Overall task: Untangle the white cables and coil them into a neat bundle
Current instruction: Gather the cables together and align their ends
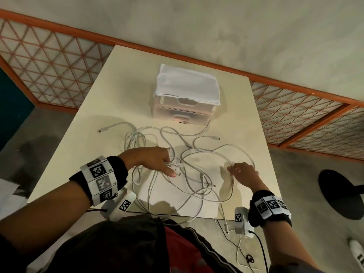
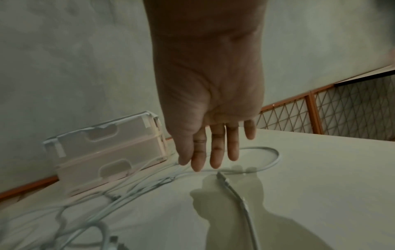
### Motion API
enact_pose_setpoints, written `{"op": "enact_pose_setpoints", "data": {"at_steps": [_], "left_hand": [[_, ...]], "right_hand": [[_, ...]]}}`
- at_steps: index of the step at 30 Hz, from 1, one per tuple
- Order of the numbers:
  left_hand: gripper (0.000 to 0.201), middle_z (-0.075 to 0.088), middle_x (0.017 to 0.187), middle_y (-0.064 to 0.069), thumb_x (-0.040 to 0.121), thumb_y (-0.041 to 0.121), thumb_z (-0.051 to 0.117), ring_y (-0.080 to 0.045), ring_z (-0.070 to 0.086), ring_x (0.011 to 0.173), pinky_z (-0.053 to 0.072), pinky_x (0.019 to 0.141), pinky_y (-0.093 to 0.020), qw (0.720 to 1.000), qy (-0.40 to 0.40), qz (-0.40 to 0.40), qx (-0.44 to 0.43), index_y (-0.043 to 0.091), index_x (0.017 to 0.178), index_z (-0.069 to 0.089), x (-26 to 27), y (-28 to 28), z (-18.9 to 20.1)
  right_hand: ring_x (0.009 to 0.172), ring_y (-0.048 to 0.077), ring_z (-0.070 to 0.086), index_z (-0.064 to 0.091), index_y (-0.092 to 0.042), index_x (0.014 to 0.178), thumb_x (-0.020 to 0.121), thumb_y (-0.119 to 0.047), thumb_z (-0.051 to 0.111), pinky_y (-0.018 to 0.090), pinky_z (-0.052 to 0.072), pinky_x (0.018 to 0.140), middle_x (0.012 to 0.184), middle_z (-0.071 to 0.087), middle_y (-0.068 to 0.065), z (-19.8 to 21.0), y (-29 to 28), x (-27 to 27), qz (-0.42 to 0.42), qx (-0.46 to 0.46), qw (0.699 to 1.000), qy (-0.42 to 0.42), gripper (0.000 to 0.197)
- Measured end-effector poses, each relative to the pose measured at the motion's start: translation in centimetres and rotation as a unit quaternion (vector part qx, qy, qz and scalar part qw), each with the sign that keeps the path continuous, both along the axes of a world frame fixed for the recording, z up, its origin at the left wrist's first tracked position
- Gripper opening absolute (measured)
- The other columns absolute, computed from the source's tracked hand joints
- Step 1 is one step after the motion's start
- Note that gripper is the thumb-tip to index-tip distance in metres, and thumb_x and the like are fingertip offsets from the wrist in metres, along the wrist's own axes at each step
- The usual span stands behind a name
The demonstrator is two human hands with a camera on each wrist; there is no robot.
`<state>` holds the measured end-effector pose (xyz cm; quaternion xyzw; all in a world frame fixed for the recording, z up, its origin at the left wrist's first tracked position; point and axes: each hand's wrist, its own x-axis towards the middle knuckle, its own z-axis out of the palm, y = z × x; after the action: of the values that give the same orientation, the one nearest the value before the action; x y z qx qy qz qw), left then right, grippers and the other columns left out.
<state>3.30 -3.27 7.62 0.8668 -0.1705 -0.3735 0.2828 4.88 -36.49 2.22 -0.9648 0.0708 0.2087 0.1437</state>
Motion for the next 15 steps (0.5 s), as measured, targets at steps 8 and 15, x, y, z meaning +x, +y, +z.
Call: {"op": "enact_pose_setpoints", "data": {"at_steps": [8, 15], "left_hand": [[0.029, 0.046, 0.05, 0.012, 0.088, 0.042, 0.057, 0.0, 0.038, 0.043, 0.028, 0.046, -0.012, 0.985, -0.021, 0.086, -0.146, 0.018, 0.077, 0.07, 1.6, 0.5, 1.3], [0.033, 0.034, 0.055, 0.003, 0.092, 0.041, 0.052, -0.006, 0.031, 0.042, 0.028, 0.042, -0.015, 0.964, -0.034, 0.187, -0.188, 0.012, 0.076, 0.058, 2.7, 0.5, 1.7]], "right_hand": [[0.1, 0.033, 0.06, 0.064, -0.005, 0.093, 0.091, -0.024, 0.057, 0.035, 0.043, 0.081, 0.104, 0.068, 0.017, -0.7, 4.9, 4.0, 0.03, 0.092, 0.995, -0.031, 0.02], [0.102, 0.034, 0.062, 0.06, -0.004, 0.101, 0.09, -0.018, 0.058, 0.037, 0.045, 0.089, 0.105, 0.067, 0.019, -2.8, 11.0, 7.5, 0.081, 0.139, 0.985, -0.064, 0.018]]}}
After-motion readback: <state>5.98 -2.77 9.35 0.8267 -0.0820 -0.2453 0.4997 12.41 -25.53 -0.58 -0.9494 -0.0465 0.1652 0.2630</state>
